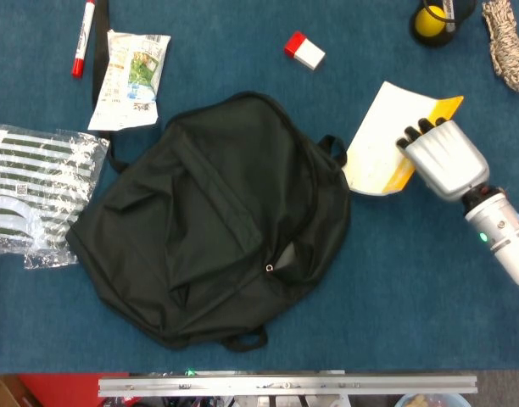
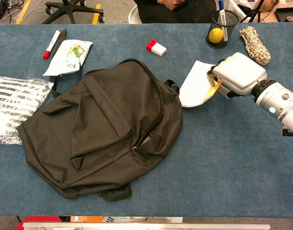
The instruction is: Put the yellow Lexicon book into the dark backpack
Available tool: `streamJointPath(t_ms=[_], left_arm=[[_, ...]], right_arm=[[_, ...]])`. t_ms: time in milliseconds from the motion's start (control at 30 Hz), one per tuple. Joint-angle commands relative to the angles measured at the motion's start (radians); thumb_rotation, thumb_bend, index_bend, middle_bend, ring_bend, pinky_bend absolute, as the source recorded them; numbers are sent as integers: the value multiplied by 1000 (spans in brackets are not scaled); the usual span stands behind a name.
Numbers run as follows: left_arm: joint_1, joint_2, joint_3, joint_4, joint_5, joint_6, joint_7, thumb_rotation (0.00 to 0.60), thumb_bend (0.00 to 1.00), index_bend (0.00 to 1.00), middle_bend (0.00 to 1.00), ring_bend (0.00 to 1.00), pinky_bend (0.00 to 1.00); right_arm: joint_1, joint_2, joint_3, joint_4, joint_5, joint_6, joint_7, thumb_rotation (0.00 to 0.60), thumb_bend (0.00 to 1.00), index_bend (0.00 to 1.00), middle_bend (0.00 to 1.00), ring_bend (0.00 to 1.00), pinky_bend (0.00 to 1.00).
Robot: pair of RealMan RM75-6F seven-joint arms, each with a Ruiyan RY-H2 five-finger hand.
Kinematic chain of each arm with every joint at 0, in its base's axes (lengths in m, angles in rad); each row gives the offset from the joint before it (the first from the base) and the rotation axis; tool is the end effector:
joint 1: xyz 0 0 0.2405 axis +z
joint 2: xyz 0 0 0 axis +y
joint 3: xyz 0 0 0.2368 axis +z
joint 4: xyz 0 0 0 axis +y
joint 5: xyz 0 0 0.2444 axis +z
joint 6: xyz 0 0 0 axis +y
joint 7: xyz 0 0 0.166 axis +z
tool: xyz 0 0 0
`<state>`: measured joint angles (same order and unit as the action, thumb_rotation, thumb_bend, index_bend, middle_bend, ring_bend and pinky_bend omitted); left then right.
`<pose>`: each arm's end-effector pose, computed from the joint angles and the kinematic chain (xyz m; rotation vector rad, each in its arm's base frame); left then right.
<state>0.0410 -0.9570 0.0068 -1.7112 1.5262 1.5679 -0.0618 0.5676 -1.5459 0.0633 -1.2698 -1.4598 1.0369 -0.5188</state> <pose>-0.3189 0.1512 0.1614 -1.3173 -0.9457 -0.8394 -0.2141 -0.3278 -0.0505 1.9923 -0.4217 0.6397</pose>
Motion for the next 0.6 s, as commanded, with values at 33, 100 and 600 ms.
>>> streamJointPath(t_ms=[33, 100, 600], left_arm=[[-15, 8, -3, -3, 10, -15, 9, 600, 292, 247, 224, 218, 242], [-33, 13, -9, -1, 26, -27, 18, 600, 292, 247, 224, 218, 242], [-318, 51, -10, 44, 300, -272, -76, 600, 292, 247, 220, 207, 218]], right_arm=[[-5, 8, 13, -2, 9, 21, -7, 600, 425, 680, 537, 446, 621], [-9, 22, 23, -12, 11, 43, -10, 600, 424, 700, 547, 458, 628], [-85, 232, 104, -240, 63, 222, -60, 600, 407, 725, 574, 485, 644]])
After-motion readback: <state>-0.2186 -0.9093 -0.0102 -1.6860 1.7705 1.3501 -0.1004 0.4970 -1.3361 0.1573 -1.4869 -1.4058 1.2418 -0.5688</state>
